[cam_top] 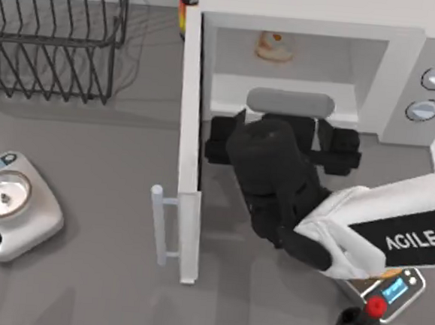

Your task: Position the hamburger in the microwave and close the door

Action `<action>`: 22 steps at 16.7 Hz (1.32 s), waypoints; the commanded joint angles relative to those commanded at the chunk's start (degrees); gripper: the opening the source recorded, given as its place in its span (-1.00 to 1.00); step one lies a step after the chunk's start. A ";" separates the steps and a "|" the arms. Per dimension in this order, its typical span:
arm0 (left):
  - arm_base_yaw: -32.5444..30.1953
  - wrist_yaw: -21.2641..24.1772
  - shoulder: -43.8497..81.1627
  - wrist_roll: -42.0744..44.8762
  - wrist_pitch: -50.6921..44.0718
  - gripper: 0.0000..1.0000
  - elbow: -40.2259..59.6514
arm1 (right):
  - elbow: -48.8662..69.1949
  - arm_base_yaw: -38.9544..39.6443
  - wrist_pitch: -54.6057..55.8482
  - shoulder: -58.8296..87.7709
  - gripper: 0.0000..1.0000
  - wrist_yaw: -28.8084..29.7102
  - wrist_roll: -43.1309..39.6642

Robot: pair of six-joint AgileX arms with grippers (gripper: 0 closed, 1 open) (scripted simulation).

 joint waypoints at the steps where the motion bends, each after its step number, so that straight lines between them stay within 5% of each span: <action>1: 0.00 0.00 0.00 0.00 0.00 1.00 0.00 | 0.73 -0.03 -3.32 -1.94 1.00 -0.02 0.00; 13: 0.00 0.00 0.00 0.00 0.00 1.00 0.00 | 2.29 -0.78 -12.97 -10.64 1.00 -1.01 -0.38; 22: 0.00 0.00 0.00 0.00 0.00 1.00 0.00 | -16.25 -15.64 -18.89 -46.39 1.00 -16.56 -7.00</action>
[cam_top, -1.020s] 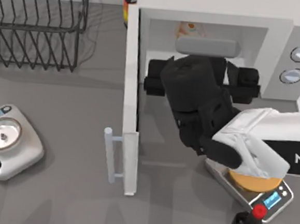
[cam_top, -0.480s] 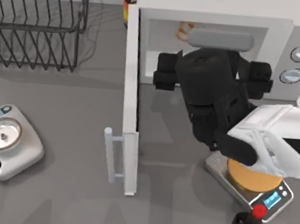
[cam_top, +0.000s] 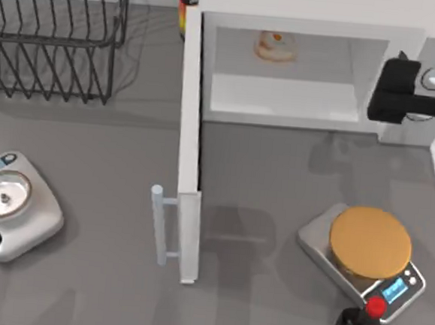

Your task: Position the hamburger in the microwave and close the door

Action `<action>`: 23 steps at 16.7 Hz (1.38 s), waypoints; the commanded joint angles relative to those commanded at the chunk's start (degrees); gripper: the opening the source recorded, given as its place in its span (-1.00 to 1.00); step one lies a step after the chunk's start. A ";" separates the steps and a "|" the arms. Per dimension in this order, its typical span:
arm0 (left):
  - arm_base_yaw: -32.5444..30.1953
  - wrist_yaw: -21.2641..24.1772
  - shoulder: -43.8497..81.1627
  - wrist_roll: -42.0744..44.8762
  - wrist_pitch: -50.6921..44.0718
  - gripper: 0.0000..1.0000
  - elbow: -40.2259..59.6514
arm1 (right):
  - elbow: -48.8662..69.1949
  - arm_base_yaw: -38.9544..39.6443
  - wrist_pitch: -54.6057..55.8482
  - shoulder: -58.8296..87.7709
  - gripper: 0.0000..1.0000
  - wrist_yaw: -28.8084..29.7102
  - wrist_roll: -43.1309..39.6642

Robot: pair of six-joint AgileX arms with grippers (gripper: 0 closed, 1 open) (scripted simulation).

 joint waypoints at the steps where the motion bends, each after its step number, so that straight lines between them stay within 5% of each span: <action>1: 0.00 0.00 0.00 0.00 0.00 1.00 0.00 | -3.01 -2.39 -0.96 -5.79 1.00 -2.53 -1.08; 13: 0.00 0.00 0.00 0.00 0.00 1.00 0.00 | -35.66 -28.81 -11.45 -63.42 1.00 -29.54 -12.61; 21: 0.00 0.00 0.00 0.00 0.00 1.00 0.00 | -38.51 -31.18 -12.37 -67.42 1.00 -31.83 -13.59; 23: 0.00 0.00 0.00 0.00 0.00 0.70 0.00 | -38.51 -31.18 -12.37 -67.42 1.00 -31.83 -13.59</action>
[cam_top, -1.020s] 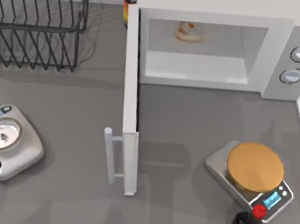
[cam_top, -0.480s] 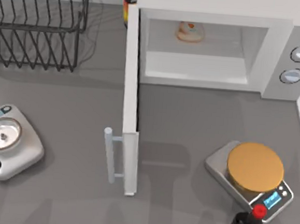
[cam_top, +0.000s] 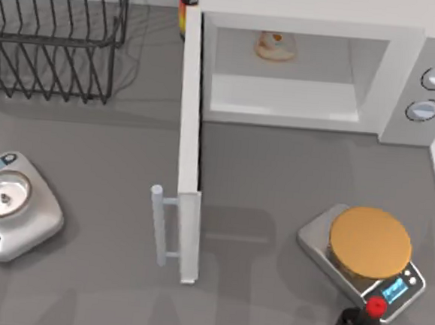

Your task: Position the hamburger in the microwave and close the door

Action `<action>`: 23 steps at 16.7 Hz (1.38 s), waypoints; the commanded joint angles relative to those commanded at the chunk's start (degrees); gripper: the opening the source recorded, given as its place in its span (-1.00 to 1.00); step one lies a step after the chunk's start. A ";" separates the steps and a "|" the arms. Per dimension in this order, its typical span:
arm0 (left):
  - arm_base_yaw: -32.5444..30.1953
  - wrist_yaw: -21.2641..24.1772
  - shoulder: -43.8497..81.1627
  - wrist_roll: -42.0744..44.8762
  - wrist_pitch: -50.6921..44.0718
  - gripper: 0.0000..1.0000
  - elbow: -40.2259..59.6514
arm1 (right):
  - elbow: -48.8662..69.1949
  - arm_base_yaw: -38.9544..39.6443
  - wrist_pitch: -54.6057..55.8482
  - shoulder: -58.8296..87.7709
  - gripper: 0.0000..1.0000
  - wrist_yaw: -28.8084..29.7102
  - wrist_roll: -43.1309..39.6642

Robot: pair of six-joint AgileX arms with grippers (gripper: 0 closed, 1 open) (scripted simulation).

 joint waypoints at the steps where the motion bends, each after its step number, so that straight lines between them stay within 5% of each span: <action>1: 0.00 0.00 0.00 0.00 0.00 0.55 0.00 | 0.00 0.00 0.00 0.00 1.00 0.00 0.00; 11: 0.00 0.00 0.00 0.00 0.00 -0.96 0.00 | 0.00 0.00 0.00 0.00 1.00 0.00 0.00; 23: 1.58 1.85 2.29 0.04 1.95 -1.00 0.55 | 0.00 0.00 0.00 0.00 1.00 0.00 0.00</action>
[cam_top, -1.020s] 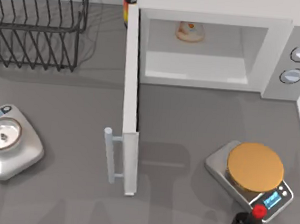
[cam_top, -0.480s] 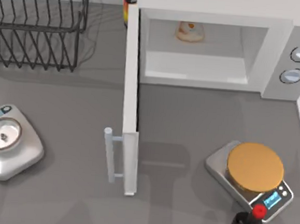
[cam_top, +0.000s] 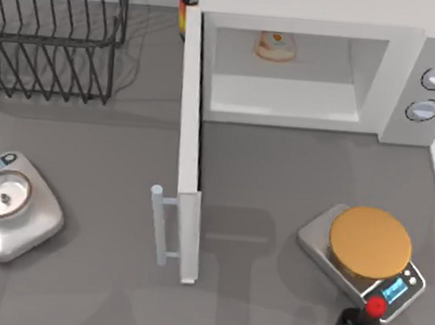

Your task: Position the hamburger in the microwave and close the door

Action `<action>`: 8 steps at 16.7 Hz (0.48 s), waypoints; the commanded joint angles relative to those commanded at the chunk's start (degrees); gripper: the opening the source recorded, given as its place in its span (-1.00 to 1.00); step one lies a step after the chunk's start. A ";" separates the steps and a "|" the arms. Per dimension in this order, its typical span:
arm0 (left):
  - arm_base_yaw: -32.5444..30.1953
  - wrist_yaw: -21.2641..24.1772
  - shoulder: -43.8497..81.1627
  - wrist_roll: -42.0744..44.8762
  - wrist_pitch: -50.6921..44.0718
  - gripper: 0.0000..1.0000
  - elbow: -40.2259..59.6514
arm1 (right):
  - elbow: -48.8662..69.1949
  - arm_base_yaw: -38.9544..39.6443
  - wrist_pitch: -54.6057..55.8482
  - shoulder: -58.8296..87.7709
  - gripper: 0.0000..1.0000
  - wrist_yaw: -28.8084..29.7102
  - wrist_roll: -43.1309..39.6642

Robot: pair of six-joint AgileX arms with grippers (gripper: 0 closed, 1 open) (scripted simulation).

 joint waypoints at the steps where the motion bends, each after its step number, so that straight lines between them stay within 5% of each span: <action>1: 1.28 1.24 1.87 0.02 1.43 -1.00 0.42 | 0.00 0.00 0.00 0.00 1.00 0.00 0.00; 8: 10.51 10.28 15.32 0.25 11.68 -1.00 3.25 | 0.00 0.00 0.00 0.00 1.00 0.00 0.00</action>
